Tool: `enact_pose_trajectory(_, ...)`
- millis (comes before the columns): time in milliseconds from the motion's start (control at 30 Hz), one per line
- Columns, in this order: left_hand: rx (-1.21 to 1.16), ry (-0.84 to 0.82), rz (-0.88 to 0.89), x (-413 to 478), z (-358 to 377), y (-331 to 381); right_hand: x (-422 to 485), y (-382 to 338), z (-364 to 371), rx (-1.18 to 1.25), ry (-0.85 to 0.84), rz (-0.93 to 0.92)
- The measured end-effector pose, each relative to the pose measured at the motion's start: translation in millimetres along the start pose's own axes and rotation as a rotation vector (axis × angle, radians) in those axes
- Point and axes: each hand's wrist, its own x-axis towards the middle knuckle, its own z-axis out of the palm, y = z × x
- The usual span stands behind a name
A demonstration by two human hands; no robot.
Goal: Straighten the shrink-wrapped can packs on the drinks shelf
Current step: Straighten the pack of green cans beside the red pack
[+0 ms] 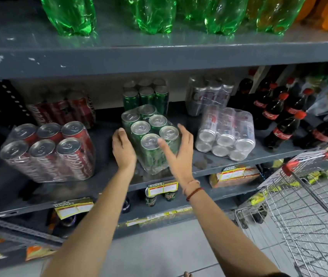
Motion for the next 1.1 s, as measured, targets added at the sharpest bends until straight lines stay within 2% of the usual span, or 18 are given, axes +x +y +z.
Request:
enact_pose_trajectory(67, -0.092, 0.043, -0.024, -43, 3, 3, 13, -5, -2, 0.147, -0.064, 0.132)
enact_pose_trajectory(167, -0.115, -0.069, -0.024, -86, 17, 0, 24, -4, 0, 0.202, -0.095, 0.246)
enact_pose_trajectory(400, -0.133, -0.1, -0.065, -64, 15, 3, -1, -12, 5, 0.224, 0.105, 0.269)
enact_pose_trajectory(467, -0.145, -0.163, -0.096, -38, 5, 5, -22, -20, 11, 0.229, 0.157, 0.239)
enact_pose_trajectory(600, -0.032, -0.275, -0.231, -1, -2, 9, -37, -20, 10, 0.218, 0.138, 0.209)
enact_pose_trajectory(667, -0.04, -0.182, -0.242, -10, -3, 16, -22, -12, 4, 0.186, 0.131, 0.215)
enact_pose_trajectory(733, -0.089, -0.012, -0.208, -33, 1, 18, 5, -1, 0, 0.15, 0.14, 0.212)
enact_pose_trajectory(800, -0.121, 0.079, -0.176, -66, 12, 12, 37, 3, -5, 0.093, 0.079, 0.235)
enact_pose_trajectory(833, -0.126, 0.075, -0.173, -81, 19, 9, 53, 3, -7, 0.06, 0.017, 0.258)
enact_pose_trajectory(1000, -0.066, -0.07, -0.183, -106, 43, 7, 100, 2, -14, 0.081, -0.289, 0.447)
enact_pose_trajectory(1100, -0.053, -0.088, -0.195, -90, 41, 9, 91, 8, -11, 0.111, -0.261, 0.456)
